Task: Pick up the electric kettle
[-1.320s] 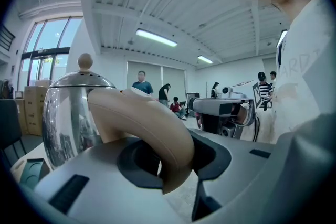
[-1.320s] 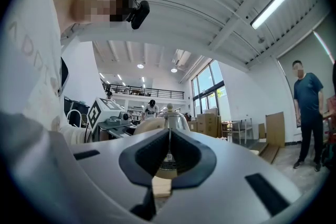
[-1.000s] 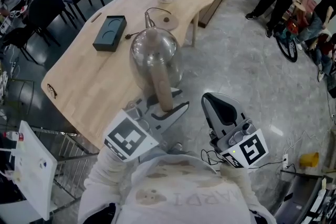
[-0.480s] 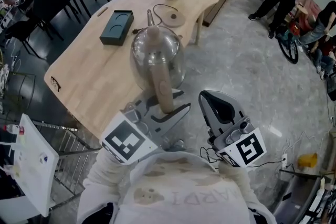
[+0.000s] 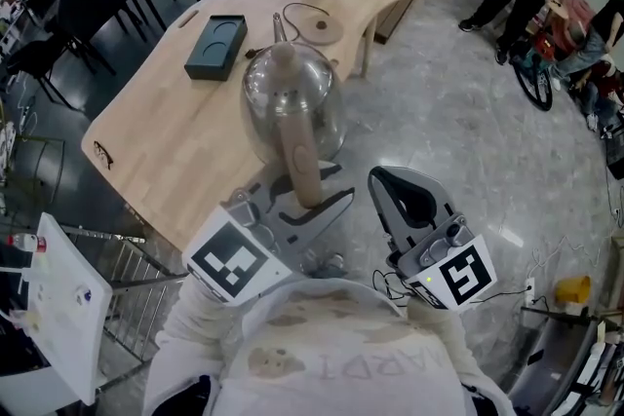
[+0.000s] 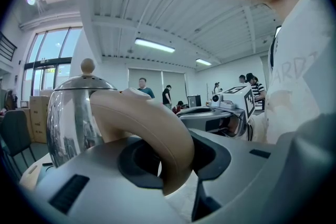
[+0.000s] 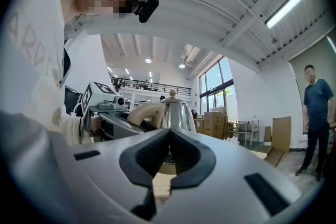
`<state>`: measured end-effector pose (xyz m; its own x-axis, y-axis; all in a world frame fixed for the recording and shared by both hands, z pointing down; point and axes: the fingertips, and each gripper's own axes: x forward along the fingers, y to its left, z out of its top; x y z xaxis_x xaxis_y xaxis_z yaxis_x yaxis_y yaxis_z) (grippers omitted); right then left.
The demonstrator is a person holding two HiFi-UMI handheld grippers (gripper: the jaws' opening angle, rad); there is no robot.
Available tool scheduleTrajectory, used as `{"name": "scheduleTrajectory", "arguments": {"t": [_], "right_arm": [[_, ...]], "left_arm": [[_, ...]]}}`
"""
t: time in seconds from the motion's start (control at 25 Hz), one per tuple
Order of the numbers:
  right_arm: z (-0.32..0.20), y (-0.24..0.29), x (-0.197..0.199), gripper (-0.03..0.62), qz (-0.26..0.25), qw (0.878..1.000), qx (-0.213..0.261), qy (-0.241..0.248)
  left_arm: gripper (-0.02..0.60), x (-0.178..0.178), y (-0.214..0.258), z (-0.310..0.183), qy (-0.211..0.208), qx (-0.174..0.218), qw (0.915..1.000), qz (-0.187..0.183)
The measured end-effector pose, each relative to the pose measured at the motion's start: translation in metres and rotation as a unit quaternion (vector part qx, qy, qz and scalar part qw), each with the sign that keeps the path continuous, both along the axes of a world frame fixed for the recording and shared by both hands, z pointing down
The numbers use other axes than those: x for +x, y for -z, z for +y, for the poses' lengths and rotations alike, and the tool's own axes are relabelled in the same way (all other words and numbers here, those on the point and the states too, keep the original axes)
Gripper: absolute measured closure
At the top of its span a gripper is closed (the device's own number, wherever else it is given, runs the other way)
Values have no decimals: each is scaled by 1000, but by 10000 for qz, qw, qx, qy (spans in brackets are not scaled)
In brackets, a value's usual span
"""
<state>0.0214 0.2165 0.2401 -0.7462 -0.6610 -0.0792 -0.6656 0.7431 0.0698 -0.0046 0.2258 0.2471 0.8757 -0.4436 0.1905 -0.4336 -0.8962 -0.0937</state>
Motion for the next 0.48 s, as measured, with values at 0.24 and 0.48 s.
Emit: {"name": "scheduleTrajectory", "arguments": {"t": [0.24, 0.48], "right_arm": [[2, 0, -6, 576, 31, 10000, 17, 77], [2, 2, -10, 576, 25, 9999, 48, 145]], "left_arm": [[463, -6, -1, -3, 84, -22, 10000, 33], [463, -11, 1, -9, 140, 36, 9999, 42]]}}
